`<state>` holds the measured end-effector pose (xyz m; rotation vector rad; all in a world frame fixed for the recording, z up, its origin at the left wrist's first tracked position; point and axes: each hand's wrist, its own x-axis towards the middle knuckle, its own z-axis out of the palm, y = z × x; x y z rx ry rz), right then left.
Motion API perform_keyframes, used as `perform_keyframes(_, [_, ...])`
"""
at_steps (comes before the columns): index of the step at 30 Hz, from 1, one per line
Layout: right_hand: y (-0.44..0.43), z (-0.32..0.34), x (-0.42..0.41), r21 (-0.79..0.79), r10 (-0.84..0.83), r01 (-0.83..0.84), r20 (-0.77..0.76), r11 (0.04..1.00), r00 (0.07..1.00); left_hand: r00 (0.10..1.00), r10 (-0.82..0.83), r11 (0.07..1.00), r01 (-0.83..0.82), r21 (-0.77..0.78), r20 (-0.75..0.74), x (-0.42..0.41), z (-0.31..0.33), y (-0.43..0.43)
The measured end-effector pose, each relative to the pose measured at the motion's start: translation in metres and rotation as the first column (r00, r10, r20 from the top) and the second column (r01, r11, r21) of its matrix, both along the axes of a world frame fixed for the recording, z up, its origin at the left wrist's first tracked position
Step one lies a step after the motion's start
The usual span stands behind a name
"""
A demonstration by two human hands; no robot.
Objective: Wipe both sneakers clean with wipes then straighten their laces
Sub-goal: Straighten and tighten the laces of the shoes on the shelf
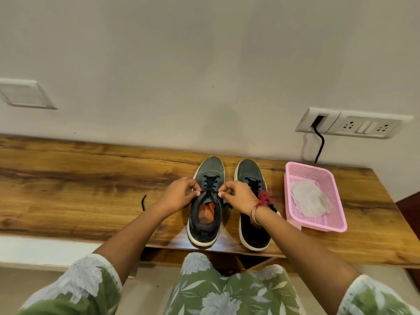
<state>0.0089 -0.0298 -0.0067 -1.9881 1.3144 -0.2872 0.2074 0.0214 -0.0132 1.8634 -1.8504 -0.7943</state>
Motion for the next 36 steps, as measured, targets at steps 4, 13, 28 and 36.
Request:
perform_keyframes(4, [-0.003, 0.002, -0.002, -0.003, -0.034, 0.034, 0.016, 0.999, 0.999, 0.998, -0.025, 0.998, 0.022, 0.055, 0.060, 0.004, -0.001, 0.000])
perform_keyframes(13, [-0.012, 0.008, -0.010, 0.118, -0.028, 0.022, 0.049, 0.993, 0.998, 0.957, -0.179, 0.980, 0.153, 0.131, 0.226, 0.016, 0.023, -0.015])
perform_keyframes(28, [-0.004, 0.023, 0.002, 0.520, -0.273, -0.002, 0.452, 0.854, 0.849, 0.891, 0.097, 0.969, 0.018, 0.248, -0.444, 0.003, 0.034, -0.013])
perform_keyframes(36, [0.007, 0.002, 0.028, 0.734, -0.652, -0.087, 0.646, 0.674, 0.398, 0.386, 0.402, 0.912, -0.251, 0.324, -0.830, -0.030, -0.002, -0.008])
